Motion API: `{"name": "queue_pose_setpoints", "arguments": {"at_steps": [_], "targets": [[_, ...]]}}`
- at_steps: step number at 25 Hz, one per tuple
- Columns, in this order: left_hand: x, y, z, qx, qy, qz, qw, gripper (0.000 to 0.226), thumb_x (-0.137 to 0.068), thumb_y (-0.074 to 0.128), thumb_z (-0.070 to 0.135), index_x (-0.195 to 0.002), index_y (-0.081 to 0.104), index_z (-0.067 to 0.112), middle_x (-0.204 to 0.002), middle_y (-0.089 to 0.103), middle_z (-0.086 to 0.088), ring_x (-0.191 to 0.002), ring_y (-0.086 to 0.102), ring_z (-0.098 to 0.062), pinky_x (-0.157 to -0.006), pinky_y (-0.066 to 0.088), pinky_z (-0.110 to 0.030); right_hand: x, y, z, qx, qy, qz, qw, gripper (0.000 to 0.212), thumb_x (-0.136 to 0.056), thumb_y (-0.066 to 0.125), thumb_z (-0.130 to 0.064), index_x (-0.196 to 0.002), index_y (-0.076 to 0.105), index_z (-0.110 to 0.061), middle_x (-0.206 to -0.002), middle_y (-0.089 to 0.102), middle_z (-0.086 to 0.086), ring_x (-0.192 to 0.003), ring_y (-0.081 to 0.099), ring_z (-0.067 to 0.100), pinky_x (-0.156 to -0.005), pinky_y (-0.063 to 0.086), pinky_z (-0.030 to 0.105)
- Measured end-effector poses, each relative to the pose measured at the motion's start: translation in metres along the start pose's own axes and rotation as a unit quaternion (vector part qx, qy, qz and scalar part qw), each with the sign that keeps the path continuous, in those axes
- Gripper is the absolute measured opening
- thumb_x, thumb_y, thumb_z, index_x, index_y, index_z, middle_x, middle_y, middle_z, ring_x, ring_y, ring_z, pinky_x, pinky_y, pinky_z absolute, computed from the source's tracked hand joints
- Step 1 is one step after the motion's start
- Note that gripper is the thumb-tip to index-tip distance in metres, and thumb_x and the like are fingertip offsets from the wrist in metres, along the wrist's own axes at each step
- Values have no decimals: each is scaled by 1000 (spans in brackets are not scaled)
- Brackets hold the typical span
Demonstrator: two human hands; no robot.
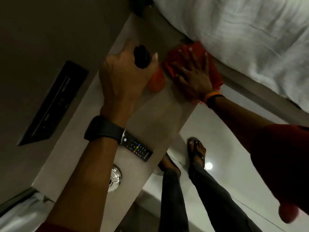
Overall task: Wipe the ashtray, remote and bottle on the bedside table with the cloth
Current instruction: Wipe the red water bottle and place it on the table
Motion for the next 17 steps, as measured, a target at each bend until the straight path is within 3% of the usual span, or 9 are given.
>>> {"name": "queue_pose_setpoints", "arguments": {"at_steps": [3,7,10,13,15,17], "targets": [[4,6,13,16,41,-51,998,48,-86,63,60,-105,65,16,-90,72,-4,-81,67,-19,-62,44,-26,11,-2,1,-5,-29,-2,1000,54,-102,23,-55,-154,9,-44,-168,7,1,-155,-2,31,-119,-1,68],[-1,3,17,-56,87,-112,988,56,-82,64,63,-125,57,28,-115,67,-5,-106,60,-27,-74,37,-29,52,-3,-7,-46,-48,-4,998,53,-104,38,-37,-154,21,-34,-167,16,4,-155,5,31,-123,3,62],[3,4,6,-57,49,-180,981,68,-78,71,59,-136,47,34,-127,52,-10,-116,52,-31,-83,47,-39,91,-9,-25,-112,-90,-32,989,48,-103,40,-28,-150,36,-25,-162,28,7,-153,14,30,-125,11,58],[19,2,0,1,8,-139,990,84,-72,79,53,-143,39,33,-136,41,-12,-122,52,-30,-90,54,-43,122,-19,-37,-210,-96,-66,971,40,-100,40,-23,-135,57,-14,-148,51,12,-141,41,33,-119,31,52],[42,0,-6,39,-37,-77,996,93,-71,81,50,-149,32,32,-142,38,-12,-127,49,-27,-89,50,-32,138,-22,-34,-374,29,-106,921,31,-103,43,-22,-124,62,-9,-128,63,17,-118,59,37,-104,47,50],[75,3,-14,97,-102,-29,990,93,-75,80,45,-150,27,31,-145,36,-8,-128,47,-19,-87,46,-20,151,-25,-32,-567,184,-138,791,21,-104,46,-26,-117,61,-20,-119,63,12,-108,63,34,-90,57,45]]}}
Point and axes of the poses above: each hand's wrist, its own x-axis away from the middle knuckle, its own y-axis out of the palm, z = x × y, the point moved 6 cm from there along -x, towards the middle knuckle
